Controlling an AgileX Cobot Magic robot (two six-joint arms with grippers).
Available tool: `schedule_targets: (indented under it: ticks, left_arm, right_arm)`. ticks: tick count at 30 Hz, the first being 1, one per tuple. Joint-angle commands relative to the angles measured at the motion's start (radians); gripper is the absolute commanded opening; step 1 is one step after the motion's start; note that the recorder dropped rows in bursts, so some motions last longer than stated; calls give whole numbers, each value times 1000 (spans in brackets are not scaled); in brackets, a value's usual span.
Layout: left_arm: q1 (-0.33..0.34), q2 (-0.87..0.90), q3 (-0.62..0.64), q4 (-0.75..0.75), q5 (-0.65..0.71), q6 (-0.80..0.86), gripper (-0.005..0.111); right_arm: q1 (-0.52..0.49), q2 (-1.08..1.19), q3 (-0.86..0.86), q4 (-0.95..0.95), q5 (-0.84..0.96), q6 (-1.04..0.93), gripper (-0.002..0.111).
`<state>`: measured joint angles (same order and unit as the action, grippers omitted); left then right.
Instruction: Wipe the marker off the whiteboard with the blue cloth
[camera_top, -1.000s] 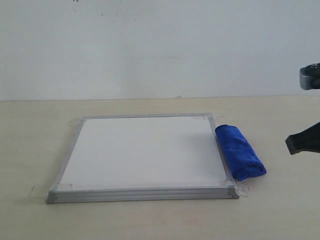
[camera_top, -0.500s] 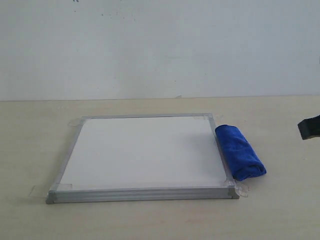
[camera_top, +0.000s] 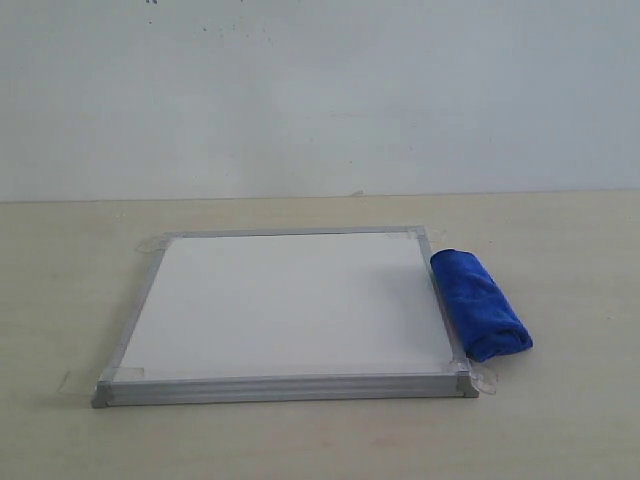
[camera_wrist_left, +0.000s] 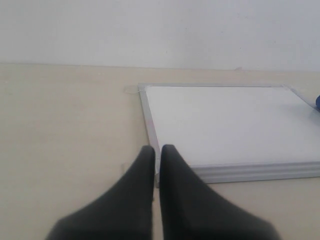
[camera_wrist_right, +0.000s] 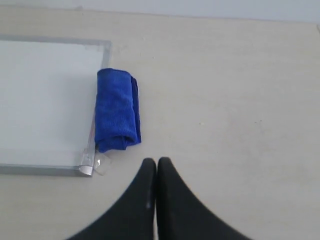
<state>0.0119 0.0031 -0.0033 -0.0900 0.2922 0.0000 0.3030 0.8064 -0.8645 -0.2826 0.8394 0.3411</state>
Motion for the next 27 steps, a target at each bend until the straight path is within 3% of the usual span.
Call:
schedule_targets:
  ticks: [1,8,15,17,19,21,25,27]
  left_arm:
    - [-2,-3,3,1,-4,0,4]
    - [-2,-3,3,1,-4,0,4]
    - [-2,-3,3,1,-4,0,4]
    - [-2,-3,3,1,-4,0,4]
    - [-2,-3,3,1,-4,0,4]
    - [-2,-3,3,1,-4,0,4]
    - [-2,-3,3,1,-4,0,4]
    - [-2,-3,3,1,-4,0,4]
  right_arm:
    - [-4,-88,4,-6,-5,-7,0]
    - [-6,-254,48,-55,-74,-62,0]
    - [-126,-514,682,-69,-864,-60,0]
    - [-147,-557,813,-61,-946,-60,0]
    - [-147,-604,864,-62,-954,-60,0]
    - [-147,-621,864,-62,-814,-56,0]
    - [-147,-621,864,-59,-754,-63,0]
    - [-131,-623,864,18,-743,-172,0]
